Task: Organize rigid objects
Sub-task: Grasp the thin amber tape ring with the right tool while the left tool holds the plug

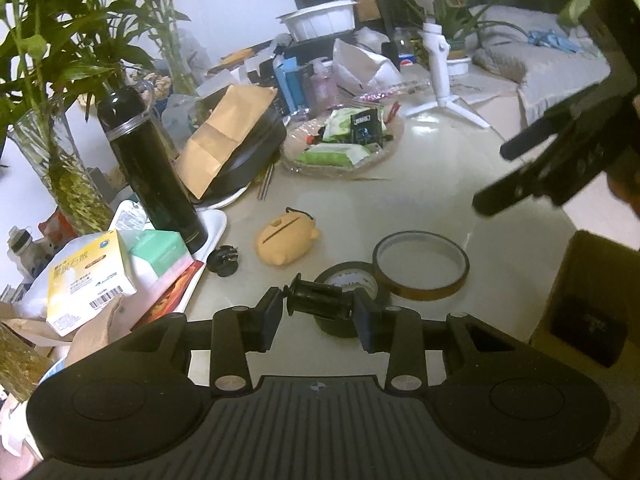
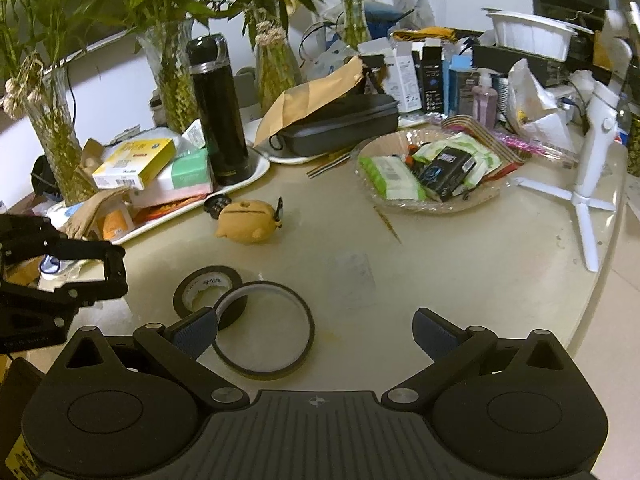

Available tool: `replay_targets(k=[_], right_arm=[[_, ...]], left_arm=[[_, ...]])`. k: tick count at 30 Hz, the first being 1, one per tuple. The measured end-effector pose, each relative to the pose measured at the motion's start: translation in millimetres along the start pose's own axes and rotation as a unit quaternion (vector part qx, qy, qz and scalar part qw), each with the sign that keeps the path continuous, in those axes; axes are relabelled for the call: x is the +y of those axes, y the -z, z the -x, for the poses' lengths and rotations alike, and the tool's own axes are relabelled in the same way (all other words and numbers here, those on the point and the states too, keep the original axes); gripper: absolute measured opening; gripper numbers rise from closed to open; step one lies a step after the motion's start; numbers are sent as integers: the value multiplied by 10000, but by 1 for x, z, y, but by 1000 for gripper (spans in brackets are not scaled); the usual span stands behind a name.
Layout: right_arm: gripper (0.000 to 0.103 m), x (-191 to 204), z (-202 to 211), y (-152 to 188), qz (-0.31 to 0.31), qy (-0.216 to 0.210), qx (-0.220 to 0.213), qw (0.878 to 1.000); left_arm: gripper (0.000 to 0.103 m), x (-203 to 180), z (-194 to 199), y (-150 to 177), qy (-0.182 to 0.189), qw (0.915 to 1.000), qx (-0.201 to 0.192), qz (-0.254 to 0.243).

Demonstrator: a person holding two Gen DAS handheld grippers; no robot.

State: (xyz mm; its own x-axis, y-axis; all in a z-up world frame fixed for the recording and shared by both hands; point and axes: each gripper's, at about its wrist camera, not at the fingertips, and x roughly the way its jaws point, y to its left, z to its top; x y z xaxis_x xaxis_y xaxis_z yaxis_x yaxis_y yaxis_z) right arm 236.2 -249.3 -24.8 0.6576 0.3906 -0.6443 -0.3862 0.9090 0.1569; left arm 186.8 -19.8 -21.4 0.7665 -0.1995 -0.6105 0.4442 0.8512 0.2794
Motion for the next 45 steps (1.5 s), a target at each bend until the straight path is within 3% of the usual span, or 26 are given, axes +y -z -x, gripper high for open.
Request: replay_targets(k=[4,11,18,24,37,42,45], right_arm=[[103,6,-11,-1,94,-148,125,9998],[103,12,-34,-8,43,-812,559,9951],[103,1,-66,-13,-396,-973,1155,9877],[103,0,-84,-17,-435,-977,1432,9839],[102,20,-105,-24,350,-942,1697,9804],[89,23,-105,-22,500,-839,1692,9807],[88,22,-103,-22,489,-750,1630,9825]], left_arm=[[38,3,3,-1,-10,9998,-44,181],[38,9,3,2,-99,9994,16,338],[38,14,3,6,-56,9990,120,421],[38,20,5,9,-39,9985,160,518],[38,26,9,16,-64,9980,235,590],[38,27,9,17,-45,9979,239,599],[38,27,9,17,-20,9979,242,598]])
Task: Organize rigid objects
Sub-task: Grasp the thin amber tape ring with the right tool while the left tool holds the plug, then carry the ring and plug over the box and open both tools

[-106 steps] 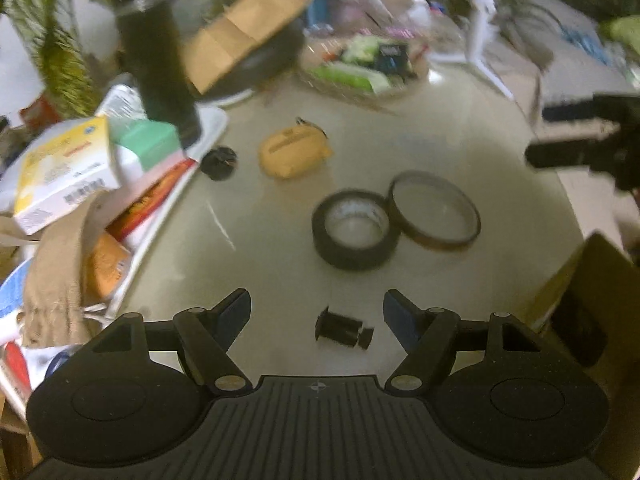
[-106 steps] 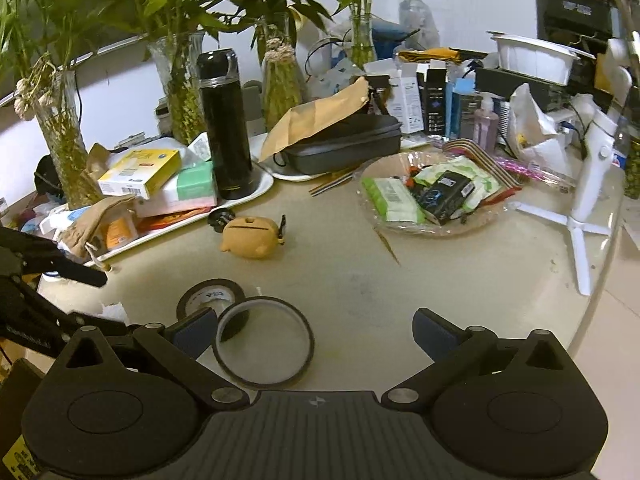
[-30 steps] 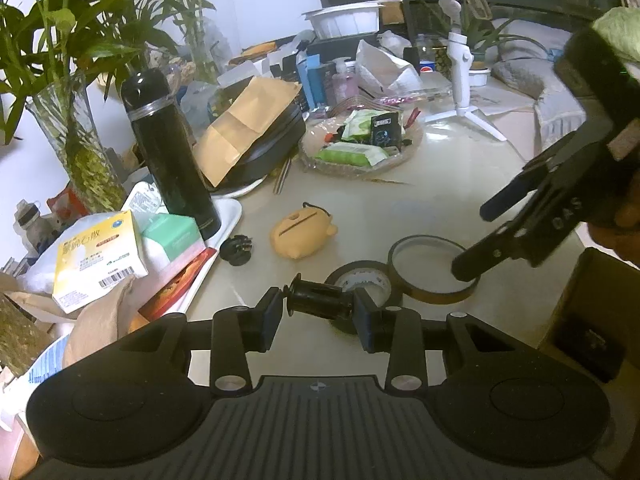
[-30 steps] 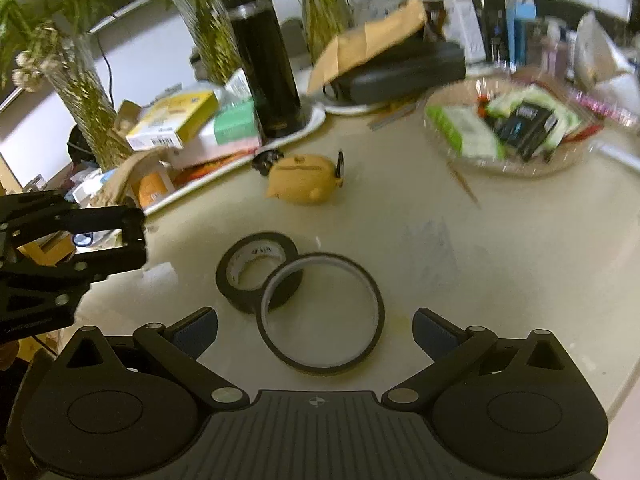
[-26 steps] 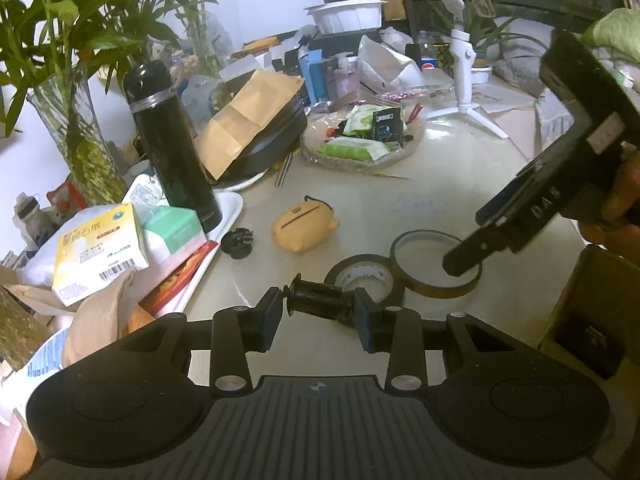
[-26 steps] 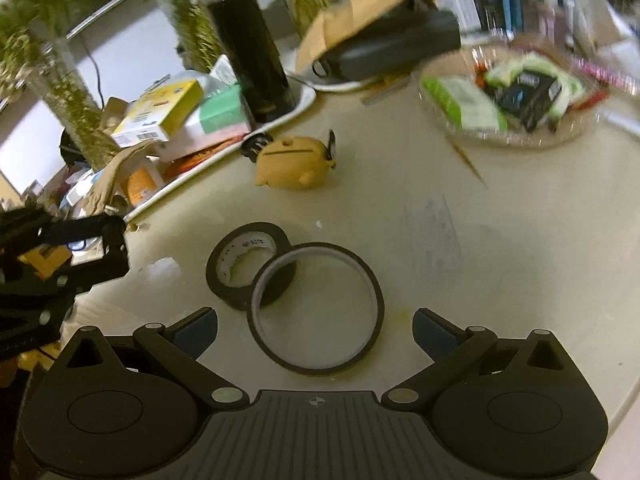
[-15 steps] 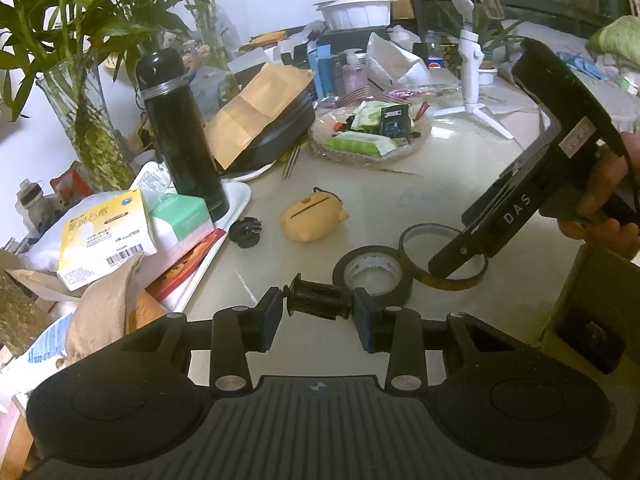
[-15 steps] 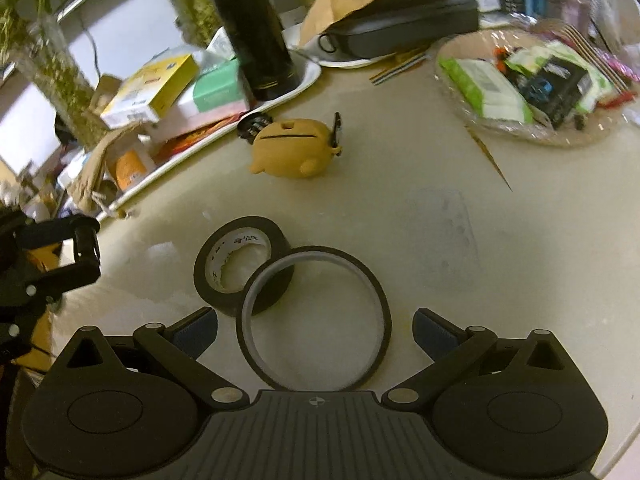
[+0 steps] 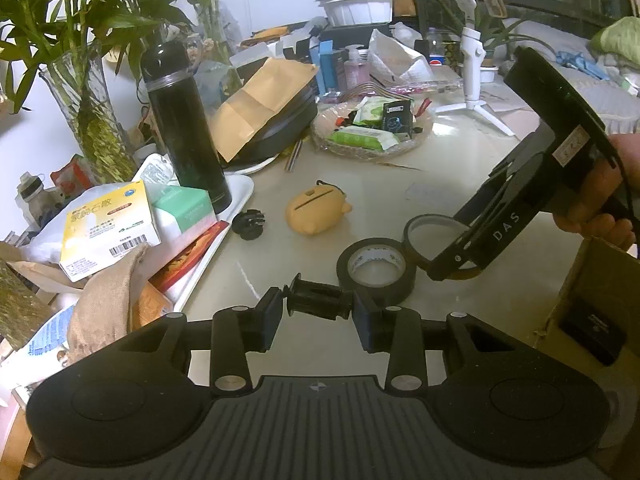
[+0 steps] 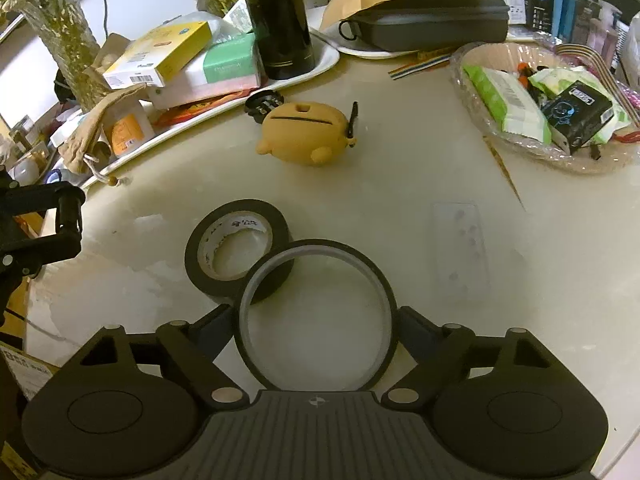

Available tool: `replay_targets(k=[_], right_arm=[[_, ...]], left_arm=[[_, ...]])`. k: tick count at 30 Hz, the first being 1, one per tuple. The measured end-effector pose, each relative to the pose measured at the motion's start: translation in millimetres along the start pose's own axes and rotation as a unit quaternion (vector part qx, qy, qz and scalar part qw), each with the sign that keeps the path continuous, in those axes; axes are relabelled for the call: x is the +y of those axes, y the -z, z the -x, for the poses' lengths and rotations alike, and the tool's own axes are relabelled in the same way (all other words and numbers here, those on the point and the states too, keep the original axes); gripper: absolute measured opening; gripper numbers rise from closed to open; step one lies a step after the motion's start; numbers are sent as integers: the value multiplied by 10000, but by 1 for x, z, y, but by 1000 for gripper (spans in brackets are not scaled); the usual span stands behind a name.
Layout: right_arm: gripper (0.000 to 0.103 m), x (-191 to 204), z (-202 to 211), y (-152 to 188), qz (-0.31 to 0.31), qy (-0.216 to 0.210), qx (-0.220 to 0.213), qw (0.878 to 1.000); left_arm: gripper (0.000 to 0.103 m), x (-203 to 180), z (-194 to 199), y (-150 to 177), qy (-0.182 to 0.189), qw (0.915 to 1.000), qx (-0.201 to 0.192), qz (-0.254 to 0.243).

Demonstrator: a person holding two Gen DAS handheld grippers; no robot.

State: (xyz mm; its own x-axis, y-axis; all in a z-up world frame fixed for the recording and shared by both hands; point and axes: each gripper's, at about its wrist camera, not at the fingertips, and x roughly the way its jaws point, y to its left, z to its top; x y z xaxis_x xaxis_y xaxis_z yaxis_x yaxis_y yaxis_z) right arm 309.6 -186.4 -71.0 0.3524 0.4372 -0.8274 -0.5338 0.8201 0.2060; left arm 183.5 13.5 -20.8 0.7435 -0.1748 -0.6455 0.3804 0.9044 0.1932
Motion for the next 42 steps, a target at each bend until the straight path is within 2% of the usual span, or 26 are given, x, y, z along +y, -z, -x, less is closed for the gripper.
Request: replay_targets(k=[14,24,36,42], right_arm=[[88,-2,38,1,-78,109,-680,9976],[88,1,86,0,-171,-61,-1216,9924],[88,24,131,45,-57,-448,-1440,9885],[88,35,138,61,-49,-489,-1436,9884]], left_arm=[[38,-9,7,-14,81,9999,28,-54],[38,-23,22,-32,306,9995,38,-45],[38,-51,50,-19,821,9966,93,64],[38,-58,59,-10,993,9947,133,232]])
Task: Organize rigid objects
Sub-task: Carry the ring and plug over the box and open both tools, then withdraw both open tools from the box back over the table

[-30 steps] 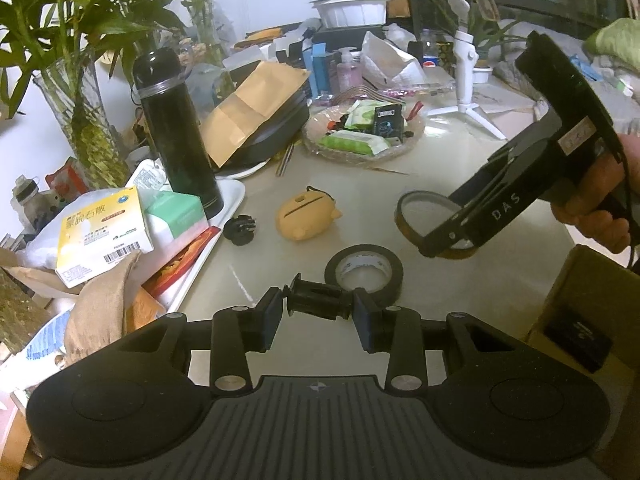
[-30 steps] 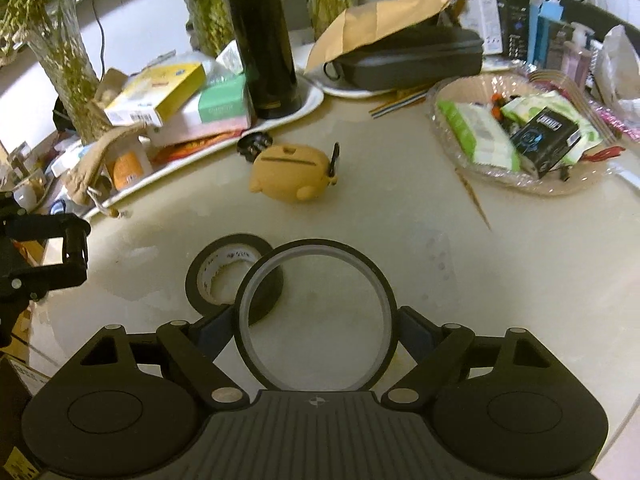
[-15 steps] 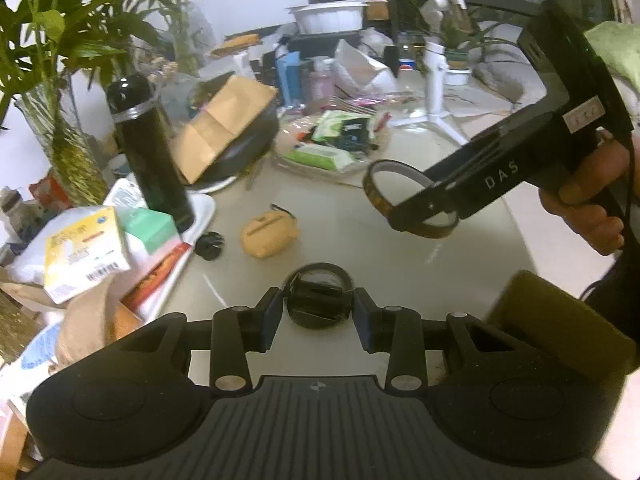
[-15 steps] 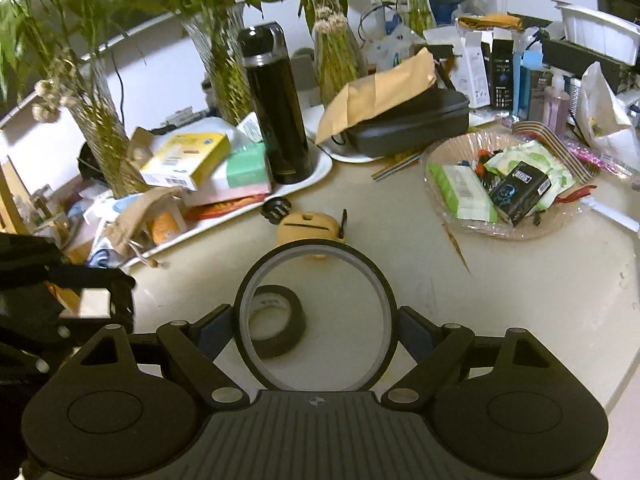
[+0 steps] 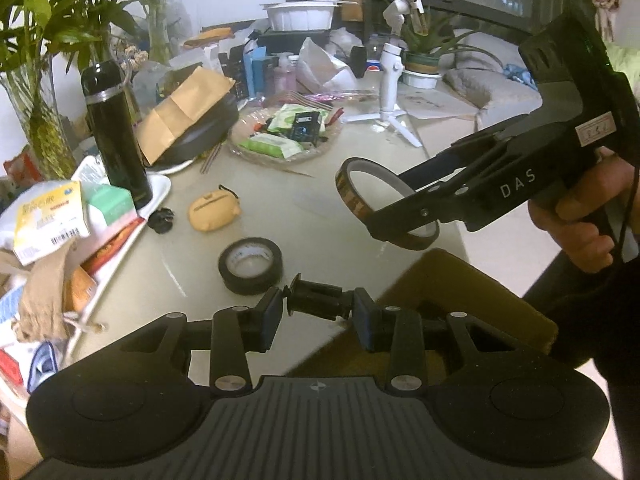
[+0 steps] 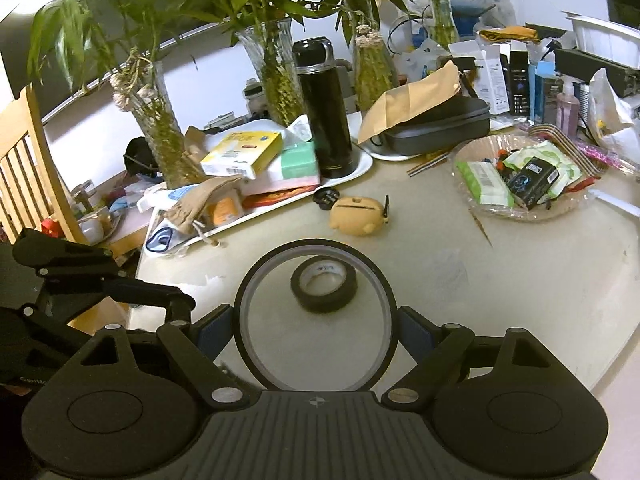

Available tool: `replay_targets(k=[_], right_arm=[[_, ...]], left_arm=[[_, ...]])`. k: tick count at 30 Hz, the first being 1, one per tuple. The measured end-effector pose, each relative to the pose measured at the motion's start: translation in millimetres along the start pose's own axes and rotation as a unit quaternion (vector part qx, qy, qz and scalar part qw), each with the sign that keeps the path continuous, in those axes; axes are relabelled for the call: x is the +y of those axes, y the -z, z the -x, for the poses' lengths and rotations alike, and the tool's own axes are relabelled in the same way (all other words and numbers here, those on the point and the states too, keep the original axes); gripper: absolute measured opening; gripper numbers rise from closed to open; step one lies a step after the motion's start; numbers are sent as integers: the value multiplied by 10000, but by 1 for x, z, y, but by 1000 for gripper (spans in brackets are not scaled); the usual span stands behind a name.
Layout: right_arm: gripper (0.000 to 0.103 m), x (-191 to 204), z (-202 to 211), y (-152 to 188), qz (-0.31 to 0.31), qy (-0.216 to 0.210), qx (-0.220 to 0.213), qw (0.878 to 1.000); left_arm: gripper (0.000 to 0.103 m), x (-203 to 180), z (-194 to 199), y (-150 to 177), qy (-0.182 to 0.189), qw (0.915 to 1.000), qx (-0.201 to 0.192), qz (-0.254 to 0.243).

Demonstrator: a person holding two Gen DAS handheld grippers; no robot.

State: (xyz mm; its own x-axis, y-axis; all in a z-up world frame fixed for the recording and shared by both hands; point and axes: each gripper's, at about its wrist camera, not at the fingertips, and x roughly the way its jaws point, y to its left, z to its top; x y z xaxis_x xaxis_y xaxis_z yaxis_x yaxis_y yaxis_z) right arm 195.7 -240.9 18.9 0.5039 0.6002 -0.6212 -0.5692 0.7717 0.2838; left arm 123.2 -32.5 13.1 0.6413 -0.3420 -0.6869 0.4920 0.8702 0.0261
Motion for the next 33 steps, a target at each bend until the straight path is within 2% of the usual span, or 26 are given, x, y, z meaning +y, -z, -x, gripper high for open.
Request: replay_targets(k=[6,10,12,14,17,22,26,31,33], right_arm=[[88,8,9,10,-49,13,-25,10000],[88,11,17,17,-128,35,-62,9999],[88,12,19,20,-159,41,-62,9998],[88,15,22,23,-174,31,-72,9998],[88,18,25,27,-188,4,-73,9998],[88,27,29,34,-87,-34,-31,10000],[88,36,30,40,38,-103,79,9999],[89,51,24,49,298,-387,470,9977],[92,58,19,53,474,-356,674,9960]], left_arm=[[38,-13,3,11,136,9998,165,12],[42,-21,4,17,3,9997,245,-75],[61,-19,7,18,-53,9998,217,-17],[65,-17,13,20,-79,9999,74,81],[66,-12,20,21,-121,9994,-69,328],[66,-1,27,23,-537,9955,-307,714],[66,11,38,24,-789,9888,-623,1099],[66,22,52,26,-903,9795,-990,1504],[66,25,55,27,-930,9769,-1063,1607]])
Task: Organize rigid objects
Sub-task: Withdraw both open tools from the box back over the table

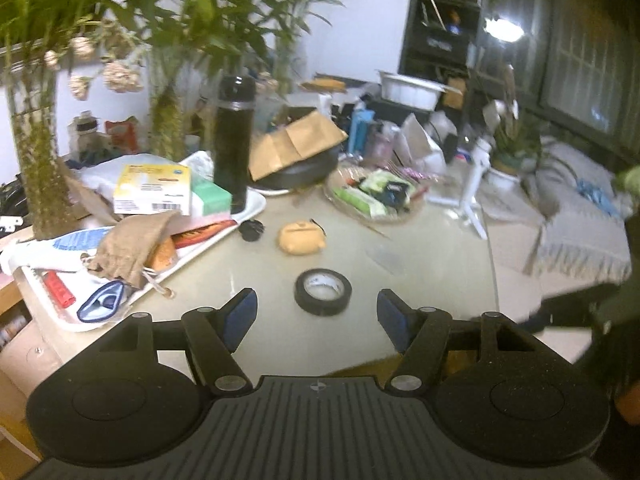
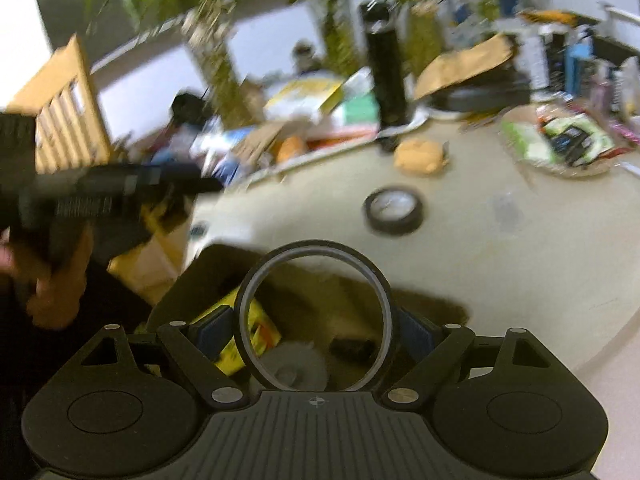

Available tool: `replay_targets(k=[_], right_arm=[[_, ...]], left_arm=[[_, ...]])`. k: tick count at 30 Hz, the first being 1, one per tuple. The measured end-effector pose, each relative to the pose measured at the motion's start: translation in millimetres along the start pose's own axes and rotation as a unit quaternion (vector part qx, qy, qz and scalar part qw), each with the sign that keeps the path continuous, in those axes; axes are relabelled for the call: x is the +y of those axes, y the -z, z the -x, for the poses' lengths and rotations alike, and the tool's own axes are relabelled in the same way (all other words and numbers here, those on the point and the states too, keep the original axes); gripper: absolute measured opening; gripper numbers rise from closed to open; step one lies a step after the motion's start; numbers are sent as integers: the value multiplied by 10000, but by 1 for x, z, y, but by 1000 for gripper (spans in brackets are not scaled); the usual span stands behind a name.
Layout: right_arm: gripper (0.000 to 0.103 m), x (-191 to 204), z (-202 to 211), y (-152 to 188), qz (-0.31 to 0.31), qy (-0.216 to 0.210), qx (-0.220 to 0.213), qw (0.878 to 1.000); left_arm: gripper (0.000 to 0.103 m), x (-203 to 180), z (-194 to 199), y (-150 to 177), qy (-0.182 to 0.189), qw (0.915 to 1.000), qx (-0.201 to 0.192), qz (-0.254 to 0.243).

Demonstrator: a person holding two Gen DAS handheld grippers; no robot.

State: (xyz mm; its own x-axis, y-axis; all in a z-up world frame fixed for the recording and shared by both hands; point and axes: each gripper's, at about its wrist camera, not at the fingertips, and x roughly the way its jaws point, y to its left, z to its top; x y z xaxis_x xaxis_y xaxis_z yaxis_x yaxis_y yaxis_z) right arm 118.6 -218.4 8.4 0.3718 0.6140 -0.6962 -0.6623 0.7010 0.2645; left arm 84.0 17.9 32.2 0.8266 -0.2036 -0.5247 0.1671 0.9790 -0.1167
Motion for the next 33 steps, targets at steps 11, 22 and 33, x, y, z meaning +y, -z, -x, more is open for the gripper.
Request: replay_targets(k=[11,22,33], right_arm=[[103,-11,7,1,-239,363,-312,9986],[103,-30,12,-11,-728,795,-769,9912],[103,-45,8,-10,-833,1270,-684,9860]], left_arm=[[66,-4,1,6,-116,9996,116,-219],[66,3,3,12,-276,9990,285,-209],[66,-4,-3,8,-247,9988,356,-248]])
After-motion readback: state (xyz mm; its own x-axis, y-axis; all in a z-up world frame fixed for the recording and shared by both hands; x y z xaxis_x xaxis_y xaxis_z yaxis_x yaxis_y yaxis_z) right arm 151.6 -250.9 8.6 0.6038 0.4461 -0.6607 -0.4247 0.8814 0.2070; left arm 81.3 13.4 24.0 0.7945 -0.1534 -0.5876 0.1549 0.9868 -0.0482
